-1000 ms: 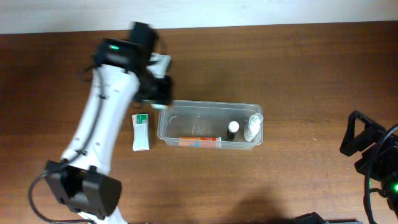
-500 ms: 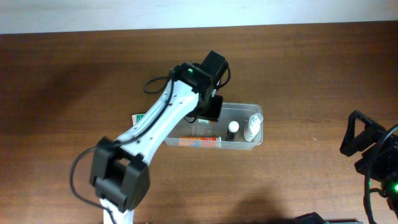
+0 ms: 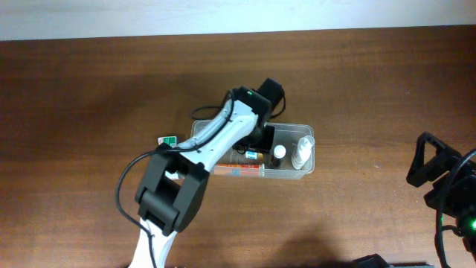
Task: Pack container
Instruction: 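Place the glass jar in the container near the dark bottle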
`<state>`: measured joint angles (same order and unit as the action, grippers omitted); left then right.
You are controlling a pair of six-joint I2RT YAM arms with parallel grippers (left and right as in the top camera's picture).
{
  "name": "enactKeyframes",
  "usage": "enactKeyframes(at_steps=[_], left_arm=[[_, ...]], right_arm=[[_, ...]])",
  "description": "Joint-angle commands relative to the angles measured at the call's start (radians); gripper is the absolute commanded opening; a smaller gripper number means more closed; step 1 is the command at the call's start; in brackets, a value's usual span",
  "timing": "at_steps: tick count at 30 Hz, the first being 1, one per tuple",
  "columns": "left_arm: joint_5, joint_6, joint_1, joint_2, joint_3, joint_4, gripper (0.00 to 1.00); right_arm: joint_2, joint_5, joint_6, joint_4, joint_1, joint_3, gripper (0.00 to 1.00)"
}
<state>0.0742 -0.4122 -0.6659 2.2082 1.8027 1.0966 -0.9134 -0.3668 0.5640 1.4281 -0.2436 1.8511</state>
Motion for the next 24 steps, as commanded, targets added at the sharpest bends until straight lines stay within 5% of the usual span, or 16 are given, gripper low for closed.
enactKeyframes(at_steps=[1, 10, 13, 15, 24], left_arm=[[0.008, -0.021, -0.014, 0.002, 0.0, -0.025, 0.56], [0.018, -0.021, -0.012, -0.012, 0.031, 0.045, 0.82], [0.013, -0.017, -0.01, -0.038, 0.076, 0.117, 0.83], [0.005, -0.005, -0.002, -0.064, 0.112, 0.16, 1.0], [-0.026, 0.124, 0.115, -0.251, 0.253, 0.309, 0.99]], right_arm=[[-0.003, -0.015, -0.01, -0.002, 0.009, 0.0, 0.98], [-0.003, -0.015, -0.01, -0.002, 0.009, 0.0, 0.98], [-0.003, -0.015, -0.01, -0.002, 0.009, 0.0, 0.98], [-0.003, -0.015, -0.01, -0.002, 0.009, 0.0, 0.98], [-0.003, -0.015, -0.01, -0.002, 0.009, 0.0, 0.98]])
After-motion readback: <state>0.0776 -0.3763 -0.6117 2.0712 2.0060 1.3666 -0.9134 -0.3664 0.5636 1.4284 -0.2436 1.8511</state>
